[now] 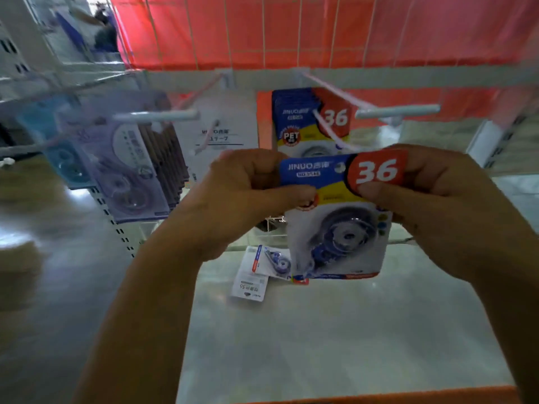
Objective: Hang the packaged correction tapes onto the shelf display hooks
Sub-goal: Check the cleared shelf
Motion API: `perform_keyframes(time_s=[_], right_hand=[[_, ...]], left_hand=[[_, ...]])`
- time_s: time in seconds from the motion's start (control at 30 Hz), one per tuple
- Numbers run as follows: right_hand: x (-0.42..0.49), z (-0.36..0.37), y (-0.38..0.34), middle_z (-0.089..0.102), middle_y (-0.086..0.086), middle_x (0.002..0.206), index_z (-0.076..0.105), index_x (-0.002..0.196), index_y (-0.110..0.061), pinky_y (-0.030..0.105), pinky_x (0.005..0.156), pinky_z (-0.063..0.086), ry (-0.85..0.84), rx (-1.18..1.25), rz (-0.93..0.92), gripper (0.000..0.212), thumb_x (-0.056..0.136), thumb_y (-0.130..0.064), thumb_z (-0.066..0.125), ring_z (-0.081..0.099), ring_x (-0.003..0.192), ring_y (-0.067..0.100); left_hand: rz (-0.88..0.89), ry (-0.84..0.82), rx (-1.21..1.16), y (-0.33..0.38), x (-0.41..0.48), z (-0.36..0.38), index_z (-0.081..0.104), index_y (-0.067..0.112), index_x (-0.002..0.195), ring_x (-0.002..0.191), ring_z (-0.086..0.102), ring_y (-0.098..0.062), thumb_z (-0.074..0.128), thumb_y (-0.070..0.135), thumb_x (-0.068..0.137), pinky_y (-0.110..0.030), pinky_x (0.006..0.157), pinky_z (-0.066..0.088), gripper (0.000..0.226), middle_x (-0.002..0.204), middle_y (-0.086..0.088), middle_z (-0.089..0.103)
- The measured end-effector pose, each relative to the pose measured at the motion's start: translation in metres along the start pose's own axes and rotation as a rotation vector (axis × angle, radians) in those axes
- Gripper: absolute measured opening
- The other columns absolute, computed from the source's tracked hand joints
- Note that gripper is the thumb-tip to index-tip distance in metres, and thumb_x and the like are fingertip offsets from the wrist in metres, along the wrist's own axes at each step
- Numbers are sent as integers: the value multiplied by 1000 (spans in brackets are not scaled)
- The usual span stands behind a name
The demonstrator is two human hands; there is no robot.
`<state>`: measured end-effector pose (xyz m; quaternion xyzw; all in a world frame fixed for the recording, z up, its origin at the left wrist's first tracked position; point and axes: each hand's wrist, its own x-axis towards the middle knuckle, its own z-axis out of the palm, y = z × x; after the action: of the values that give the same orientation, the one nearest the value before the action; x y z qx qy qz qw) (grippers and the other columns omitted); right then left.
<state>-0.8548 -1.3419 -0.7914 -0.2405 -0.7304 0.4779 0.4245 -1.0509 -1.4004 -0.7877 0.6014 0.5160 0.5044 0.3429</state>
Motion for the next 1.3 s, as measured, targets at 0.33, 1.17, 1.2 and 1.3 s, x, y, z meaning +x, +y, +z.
perform_keyframes(time_s=[0.33, 1.17, 1.2, 1.3], right_hand=[[-9, -3, -16, 75, -4, 91, 74, 88, -35, 33, 75, 58, 68, 71, 4, 21, 71, -30, 63, 71, 90, 18], [-10, -5, 5, 75, -3, 95, 75, 90, -33, 32, 78, 57, 173, 111, 8, 29, 64, -37, 65, 70, 96, 19], [-11, -6, 4, 75, -3, 96, 75, 91, -33, 30, 78, 57, 173, 121, 7, 29, 64, -36, 65, 70, 96, 19], [-12, -8, 1, 75, -5, 94, 76, 89, -35, 28, 77, 57, 197, 146, 9, 29, 61, -36, 65, 70, 94, 16]], left_hand=[[66, -11, -75, 27, -7, 8, 68, 29, 85, 74, 70, 0, 63, 25, 65, -11, 61, 52, 21, 75, 16, 74], [51, 17, -46, 10, 4, 12, 70, 31, 82, 80, 72, -6, 65, 44, 53, -16, 64, 55, 32, 82, 12, 75], [55, 11, -46, 11, 4, 12, 71, 31, 81, 79, 72, -6, 65, 43, 53, -15, 63, 55, 31, 81, 12, 75], [70, 13, -19, 13, 4, 14, 72, 30, 82, 79, 72, -8, 65, 44, 56, -17, 64, 56, 31, 82, 11, 75]])
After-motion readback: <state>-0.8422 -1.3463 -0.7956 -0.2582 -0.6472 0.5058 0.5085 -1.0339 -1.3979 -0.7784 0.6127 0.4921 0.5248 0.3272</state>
